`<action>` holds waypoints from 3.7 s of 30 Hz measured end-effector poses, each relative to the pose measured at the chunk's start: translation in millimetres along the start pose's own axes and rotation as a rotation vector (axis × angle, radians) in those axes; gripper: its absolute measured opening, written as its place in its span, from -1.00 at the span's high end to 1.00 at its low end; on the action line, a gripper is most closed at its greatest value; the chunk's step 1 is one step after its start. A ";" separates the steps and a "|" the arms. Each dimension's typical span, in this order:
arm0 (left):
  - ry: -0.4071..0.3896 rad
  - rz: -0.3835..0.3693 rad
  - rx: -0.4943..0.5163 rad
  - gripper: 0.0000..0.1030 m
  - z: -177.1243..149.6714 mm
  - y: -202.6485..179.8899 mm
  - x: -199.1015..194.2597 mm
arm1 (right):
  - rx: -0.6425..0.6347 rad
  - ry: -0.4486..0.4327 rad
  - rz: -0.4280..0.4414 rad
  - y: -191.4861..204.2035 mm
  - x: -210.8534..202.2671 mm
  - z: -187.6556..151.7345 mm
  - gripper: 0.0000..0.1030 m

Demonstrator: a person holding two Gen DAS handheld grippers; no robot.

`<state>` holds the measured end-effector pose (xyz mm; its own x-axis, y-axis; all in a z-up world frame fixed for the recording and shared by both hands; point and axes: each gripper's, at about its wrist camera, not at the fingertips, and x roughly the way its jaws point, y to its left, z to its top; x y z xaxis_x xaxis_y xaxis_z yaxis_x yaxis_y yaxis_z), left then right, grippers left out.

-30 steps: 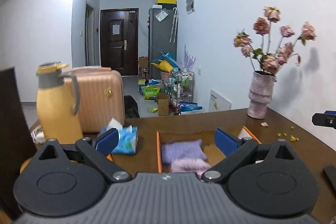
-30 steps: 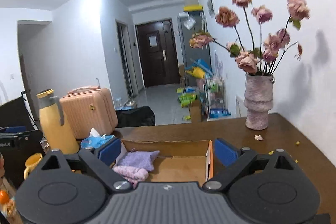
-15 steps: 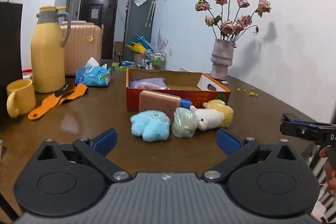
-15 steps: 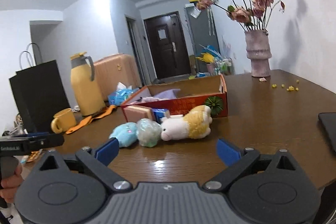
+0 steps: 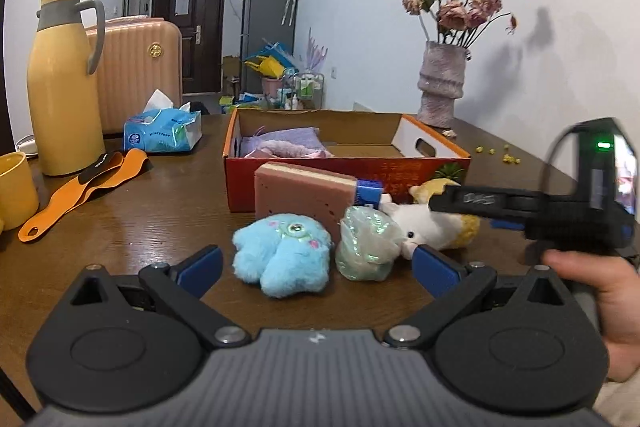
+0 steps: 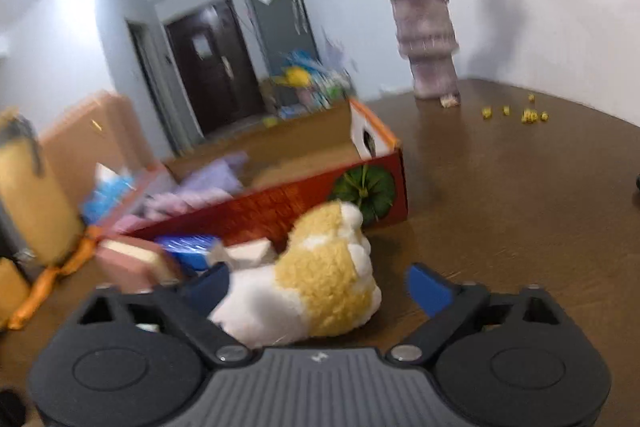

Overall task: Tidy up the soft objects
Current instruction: 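Grasp the yellow-white plush dog with the right gripper and lift it, then place the plush dog into the orange box and open the right gripper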

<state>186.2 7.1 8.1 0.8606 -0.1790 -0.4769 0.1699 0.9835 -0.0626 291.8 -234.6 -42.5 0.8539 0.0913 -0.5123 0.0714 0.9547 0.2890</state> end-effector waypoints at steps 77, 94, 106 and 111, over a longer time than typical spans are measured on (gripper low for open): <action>0.157 -0.309 -0.002 -0.23 185.8 -31.6 294.0 | -0.204 0.121 0.210 -2.9 130.5 169.2 0.16; 0.048 -0.058 0.054 -0.47 215.7 37.2 229.3 | -0.406 0.105 -0.057 23.1 157.9 196.4 -0.14; -0.144 0.006 0.109 -0.75 212.7 30.8 73.0 | -0.392 -0.135 0.006 7.1 -20.7 220.5 -0.65; -0.197 0.062 0.131 -0.81 145.6 16.5 11.5 | -0.346 -0.208 0.115 -5.8 -86.5 154.7 -0.75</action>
<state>268.8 17.3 129.2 0.9462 -0.1325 -0.2951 0.1631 0.9832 0.0818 297.3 -291.8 125.3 0.9347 0.1773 -0.3080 -0.1775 0.9837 0.0276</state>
